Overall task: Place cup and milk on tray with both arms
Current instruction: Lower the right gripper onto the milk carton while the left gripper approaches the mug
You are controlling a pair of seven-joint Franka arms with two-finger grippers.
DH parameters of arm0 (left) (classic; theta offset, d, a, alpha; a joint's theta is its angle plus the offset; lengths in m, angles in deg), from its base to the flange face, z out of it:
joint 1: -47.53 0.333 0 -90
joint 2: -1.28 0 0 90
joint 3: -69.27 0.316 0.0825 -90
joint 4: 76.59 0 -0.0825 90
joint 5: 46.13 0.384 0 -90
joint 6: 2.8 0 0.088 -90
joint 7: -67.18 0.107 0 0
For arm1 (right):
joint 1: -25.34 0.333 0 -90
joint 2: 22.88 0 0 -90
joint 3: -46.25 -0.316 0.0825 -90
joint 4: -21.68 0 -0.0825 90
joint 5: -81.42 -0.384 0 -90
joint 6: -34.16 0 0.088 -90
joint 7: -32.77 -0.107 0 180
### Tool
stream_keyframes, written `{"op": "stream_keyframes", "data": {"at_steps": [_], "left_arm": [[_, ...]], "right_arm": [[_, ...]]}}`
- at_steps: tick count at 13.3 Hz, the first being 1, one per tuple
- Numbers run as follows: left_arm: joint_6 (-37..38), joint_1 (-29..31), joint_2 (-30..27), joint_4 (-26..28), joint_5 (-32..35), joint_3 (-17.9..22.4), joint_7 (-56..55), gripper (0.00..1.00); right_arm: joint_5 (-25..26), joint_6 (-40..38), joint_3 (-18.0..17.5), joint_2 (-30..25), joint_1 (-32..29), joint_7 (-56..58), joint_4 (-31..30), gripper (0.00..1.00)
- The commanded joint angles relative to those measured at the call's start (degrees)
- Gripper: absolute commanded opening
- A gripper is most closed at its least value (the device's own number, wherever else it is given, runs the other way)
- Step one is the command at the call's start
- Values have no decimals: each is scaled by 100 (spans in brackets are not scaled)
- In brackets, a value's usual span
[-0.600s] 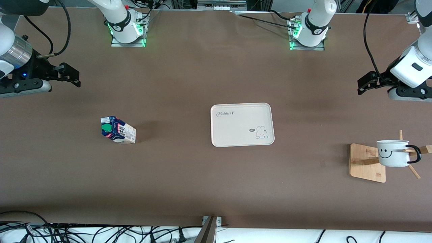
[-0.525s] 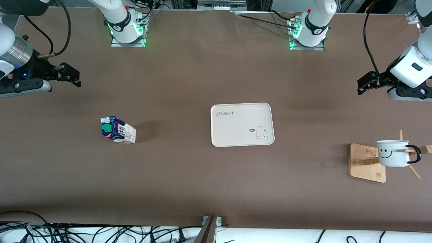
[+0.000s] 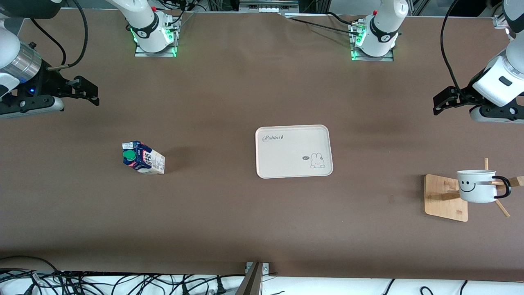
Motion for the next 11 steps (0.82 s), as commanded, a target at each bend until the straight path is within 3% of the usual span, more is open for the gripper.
{"op": "stream_keyframes", "data": {"at_steps": [1,4,8,11], "left_arm": [[142,-35,85,-203,-106,-9,-39,100],[309,-44,286,-370,-649,-9,-109,100],[502,-9,1208,-1107,-739,8,-83,100],[407,35,1166,-899,-730,52,-676,100]], "right_arm": [[20,-51,4,53,11,26,133,100],[-77,-51,13,53,11,-26,107,100],[-68,19,4,184,20,-35,-139,100],[-103,544,-4,710,20,-96,-236,100]]}}
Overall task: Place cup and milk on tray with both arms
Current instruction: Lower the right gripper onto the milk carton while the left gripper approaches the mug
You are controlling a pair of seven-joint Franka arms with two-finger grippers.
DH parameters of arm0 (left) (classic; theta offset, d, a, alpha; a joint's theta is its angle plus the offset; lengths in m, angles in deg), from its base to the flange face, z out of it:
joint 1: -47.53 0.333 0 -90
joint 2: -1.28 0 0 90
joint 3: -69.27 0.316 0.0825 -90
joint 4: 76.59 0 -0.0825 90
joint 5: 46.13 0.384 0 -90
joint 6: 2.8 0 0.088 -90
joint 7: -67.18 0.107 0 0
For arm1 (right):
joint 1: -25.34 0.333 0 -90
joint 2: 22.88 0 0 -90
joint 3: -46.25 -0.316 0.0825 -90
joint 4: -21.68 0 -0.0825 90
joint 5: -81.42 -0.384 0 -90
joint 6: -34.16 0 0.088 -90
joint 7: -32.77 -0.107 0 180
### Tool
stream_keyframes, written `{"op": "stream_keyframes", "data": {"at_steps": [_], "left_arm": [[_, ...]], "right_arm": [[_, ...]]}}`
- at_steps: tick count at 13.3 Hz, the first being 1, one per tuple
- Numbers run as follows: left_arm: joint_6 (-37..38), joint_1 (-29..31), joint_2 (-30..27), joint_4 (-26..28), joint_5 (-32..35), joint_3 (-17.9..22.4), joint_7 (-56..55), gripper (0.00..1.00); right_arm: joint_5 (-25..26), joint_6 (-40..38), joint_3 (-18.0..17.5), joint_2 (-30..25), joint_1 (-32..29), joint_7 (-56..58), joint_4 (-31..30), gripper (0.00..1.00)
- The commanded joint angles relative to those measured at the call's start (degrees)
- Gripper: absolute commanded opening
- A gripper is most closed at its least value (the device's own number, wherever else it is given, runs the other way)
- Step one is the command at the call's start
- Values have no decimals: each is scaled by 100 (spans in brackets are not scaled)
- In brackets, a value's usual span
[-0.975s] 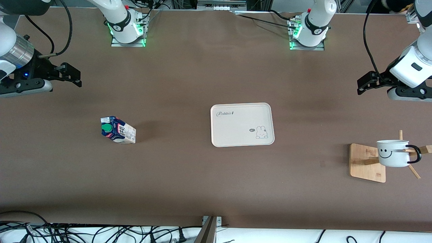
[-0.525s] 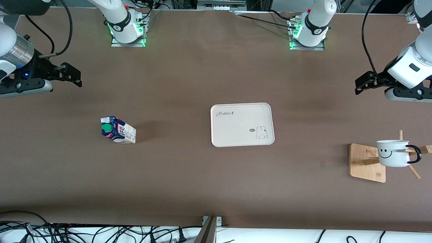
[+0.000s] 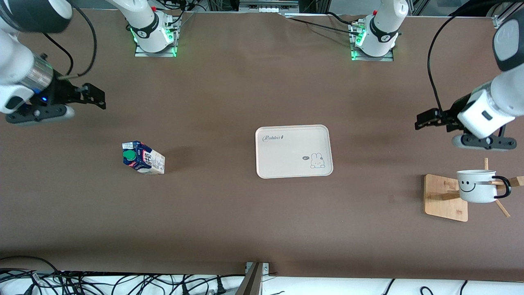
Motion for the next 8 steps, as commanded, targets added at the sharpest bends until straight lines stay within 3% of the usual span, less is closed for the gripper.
{"op": "stream_keyframes", "data": {"at_steps": [1,5,8], "left_arm": [[-218,52,-81,71,-59,19,-661,100],[-2079,139,-1389,2265,-59,1,-1750,100],[-3801,420,-1585,3174,-59,-34,-2034,100]], "right_arm": [[-163,556,-4,526,23,-194,-35,100],[-584,1471,-4,1352,58,-274,-70,100],[-779,1867,-4,1670,58,-266,-70,100]]}}
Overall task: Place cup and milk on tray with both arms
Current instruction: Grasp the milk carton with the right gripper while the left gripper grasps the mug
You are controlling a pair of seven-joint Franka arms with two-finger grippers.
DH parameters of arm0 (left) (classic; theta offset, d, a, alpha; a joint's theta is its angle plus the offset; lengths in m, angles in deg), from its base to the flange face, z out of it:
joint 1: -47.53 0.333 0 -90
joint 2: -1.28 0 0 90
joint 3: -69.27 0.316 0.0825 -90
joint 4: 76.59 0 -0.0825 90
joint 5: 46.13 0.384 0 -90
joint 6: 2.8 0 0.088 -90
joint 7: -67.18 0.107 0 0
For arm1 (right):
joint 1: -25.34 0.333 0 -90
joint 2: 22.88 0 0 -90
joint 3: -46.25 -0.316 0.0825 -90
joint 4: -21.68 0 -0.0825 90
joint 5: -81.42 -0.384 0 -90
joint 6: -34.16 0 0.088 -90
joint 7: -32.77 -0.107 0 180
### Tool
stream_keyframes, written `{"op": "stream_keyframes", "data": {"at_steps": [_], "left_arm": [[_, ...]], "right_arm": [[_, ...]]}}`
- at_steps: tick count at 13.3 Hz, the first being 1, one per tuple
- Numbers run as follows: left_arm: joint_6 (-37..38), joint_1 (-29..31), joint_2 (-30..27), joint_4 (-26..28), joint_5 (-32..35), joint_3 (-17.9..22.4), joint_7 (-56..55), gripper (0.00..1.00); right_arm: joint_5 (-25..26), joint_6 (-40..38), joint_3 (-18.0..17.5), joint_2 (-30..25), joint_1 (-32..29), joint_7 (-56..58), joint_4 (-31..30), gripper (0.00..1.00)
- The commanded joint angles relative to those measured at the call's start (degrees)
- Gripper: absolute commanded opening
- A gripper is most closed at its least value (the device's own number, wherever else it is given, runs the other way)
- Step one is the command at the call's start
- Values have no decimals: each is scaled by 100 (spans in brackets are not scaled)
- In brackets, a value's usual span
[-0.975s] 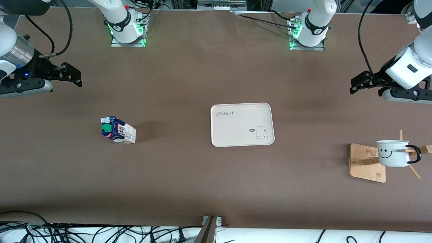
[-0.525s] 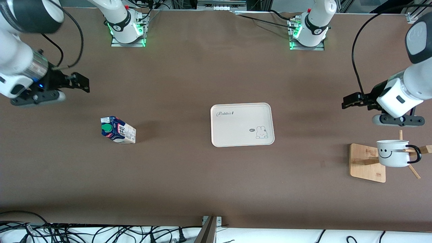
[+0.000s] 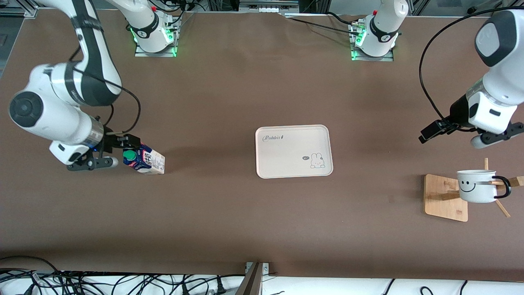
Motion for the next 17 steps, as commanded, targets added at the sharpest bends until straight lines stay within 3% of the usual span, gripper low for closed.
{"op": "stream_keyframes", "data": {"at_steps": [1,4,6,8,11,12,14,17], "left_arm": [[-1507,321,-311,965,-59,-60,-114,100],[-2748,471,188,1047,-59,-60,26,100],[-3706,594,593,1020,-76,-60,333,100],[-3859,595,849,757,-146,-60,449,100],[-3956,656,972,687,-155,-60,449,100],[-3947,656,1051,538,-173,-60,431,84],[-3947,674,1087,458,-190,-60,457,37],[-3956,674,1184,370,-190,-51,466,30]], "right_arm": [[-109,200,-2,135,12,-88,31,100],[-109,297,-2,285,3,-79,-21,98],[-109,245,-2,268,12,-79,-83,83],[-109,218,-2,259,12,-79,-92,63],[-109,209,-2,259,12,-88,-57,56],[-109,174,-10,259,12,-88,-39,53],[-118,156,-63,259,47,-106,13,53],[-118,-193,-256,259,169,-595,381,53]]}}
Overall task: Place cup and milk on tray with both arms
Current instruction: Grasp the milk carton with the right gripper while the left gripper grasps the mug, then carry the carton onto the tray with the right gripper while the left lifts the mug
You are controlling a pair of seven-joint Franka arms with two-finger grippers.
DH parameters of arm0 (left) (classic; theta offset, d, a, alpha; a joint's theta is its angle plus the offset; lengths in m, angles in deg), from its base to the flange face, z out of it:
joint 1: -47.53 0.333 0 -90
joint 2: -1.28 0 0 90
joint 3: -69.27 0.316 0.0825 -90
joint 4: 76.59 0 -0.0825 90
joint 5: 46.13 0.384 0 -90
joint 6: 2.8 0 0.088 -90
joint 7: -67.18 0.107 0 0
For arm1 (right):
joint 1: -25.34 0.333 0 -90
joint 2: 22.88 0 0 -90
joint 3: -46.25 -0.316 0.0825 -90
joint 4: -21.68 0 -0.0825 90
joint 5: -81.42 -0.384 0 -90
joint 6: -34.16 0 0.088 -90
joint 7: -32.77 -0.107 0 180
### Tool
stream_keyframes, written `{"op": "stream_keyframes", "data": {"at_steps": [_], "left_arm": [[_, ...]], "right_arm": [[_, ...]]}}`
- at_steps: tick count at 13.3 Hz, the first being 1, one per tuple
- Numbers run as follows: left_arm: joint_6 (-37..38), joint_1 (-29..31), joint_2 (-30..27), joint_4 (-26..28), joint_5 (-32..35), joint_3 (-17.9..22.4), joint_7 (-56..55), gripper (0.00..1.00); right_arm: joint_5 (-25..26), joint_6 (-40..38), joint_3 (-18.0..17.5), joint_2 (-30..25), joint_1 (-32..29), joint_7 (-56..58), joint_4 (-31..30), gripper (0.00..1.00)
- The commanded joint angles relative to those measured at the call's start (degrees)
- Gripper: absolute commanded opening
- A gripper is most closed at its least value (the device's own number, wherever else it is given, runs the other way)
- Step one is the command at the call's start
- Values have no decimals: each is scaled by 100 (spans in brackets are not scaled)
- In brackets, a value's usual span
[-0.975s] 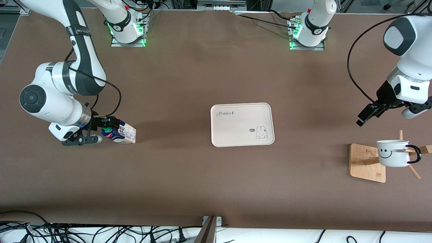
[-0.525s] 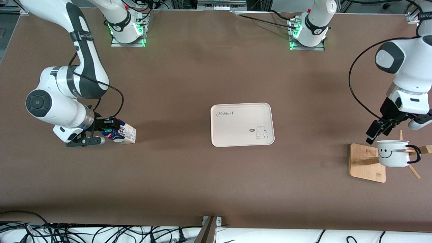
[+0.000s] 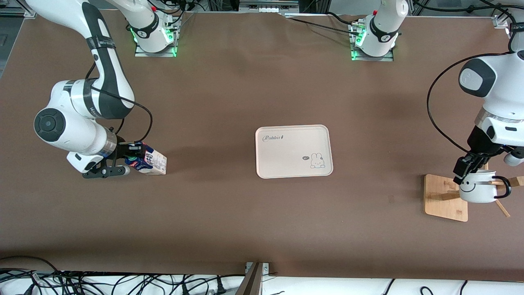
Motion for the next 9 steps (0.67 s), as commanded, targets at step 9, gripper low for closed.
{"op": "stream_keyframes", "data": {"at_steps": [9], "left_arm": [[18,132,136,-155,-133,-42,555,0]], "right_arm": [[-132,-791,-1362,52,1350,-3024,1173,54]]}}
